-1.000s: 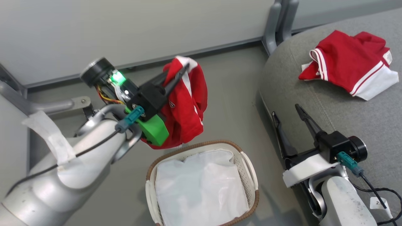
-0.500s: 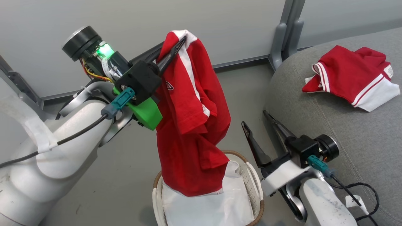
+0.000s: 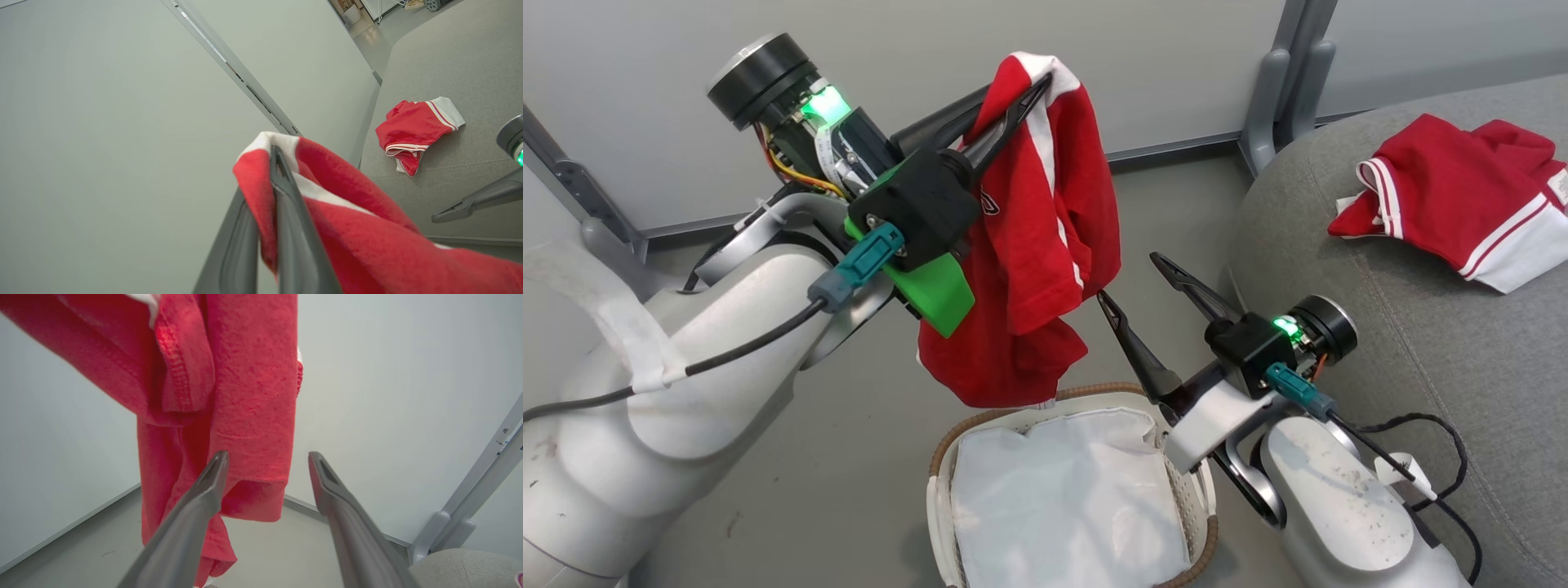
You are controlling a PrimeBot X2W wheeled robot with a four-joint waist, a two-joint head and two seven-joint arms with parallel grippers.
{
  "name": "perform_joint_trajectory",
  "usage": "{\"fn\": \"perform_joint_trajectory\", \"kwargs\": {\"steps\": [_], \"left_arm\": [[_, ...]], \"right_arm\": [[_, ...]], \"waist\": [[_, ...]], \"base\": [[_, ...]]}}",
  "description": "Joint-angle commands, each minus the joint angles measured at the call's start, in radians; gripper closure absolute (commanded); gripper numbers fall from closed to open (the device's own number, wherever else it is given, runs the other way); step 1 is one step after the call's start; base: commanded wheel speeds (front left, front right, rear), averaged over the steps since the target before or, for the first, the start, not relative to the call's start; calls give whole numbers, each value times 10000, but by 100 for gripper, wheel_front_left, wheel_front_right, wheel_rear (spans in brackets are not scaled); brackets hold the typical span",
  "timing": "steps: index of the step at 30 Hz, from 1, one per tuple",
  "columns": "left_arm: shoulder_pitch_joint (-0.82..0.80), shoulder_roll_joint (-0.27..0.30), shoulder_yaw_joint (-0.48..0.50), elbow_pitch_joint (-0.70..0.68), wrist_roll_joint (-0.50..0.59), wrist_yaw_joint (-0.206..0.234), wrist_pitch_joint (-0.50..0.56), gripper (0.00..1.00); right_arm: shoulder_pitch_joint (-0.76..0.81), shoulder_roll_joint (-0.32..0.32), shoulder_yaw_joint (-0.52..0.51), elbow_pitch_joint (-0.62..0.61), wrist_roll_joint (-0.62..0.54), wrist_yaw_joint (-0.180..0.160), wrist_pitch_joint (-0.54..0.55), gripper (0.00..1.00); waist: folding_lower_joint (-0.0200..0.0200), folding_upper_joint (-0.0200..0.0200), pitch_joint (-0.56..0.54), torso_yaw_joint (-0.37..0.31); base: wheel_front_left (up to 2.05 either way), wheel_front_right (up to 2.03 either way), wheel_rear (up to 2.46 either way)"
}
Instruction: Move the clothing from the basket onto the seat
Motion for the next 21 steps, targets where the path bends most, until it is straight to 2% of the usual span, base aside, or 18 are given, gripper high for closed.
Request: {"fn": "perform_joint_trajectory", "kwargs": {"steps": [1, 13, 14, 15, 16, 17, 21], "left_arm": [[-199, -74, -40, -32, 12, -34, -26, 100], [-22, -408, -506, -145, -178, -96, -283, 100], [19, -422, -538, -159, -229, -105, -305, 100], [42, -431, -570, -176, -239, -114, -336, 100], [80, -440, -602, -189, -261, -119, -365, 100], [124, -438, -627, -179, -304, -121, -351, 100], [305, -350, -613, -44, -475, -82, -374, 100]], "right_arm": [[-226, -35, 75, 106, 42, -14, -20, 0], [-1144, -29, 823, 1015, 200, -14, -21, 0], [-1205, -30, 917, 1113, 258, -14, -20, 14], [-1246, -32, 985, 1171, 334, -14, -20, 62], [-1273, -33, 1090, 1254, 402, -14, -20, 89], [-1299, -35, 1142, 1299, 442, -14, -20, 100], [-1291, -35, 1178, 1305, 555, -14, -20, 100]], "waist": [[1, 109, 7, 48], [1, 109, -109, 282], [1, 109, -121, 304], [1, 109, -129, 321], [1, 109, -140, 343], [1, 109, -146, 357], [1, 109, -151, 383]], "base": [[0, 0, 0], [0, 0, 0], [0, 0, 0], [0, 0, 0], [0, 0, 0], [0, 0, 0], [0, 0, 0]]}}
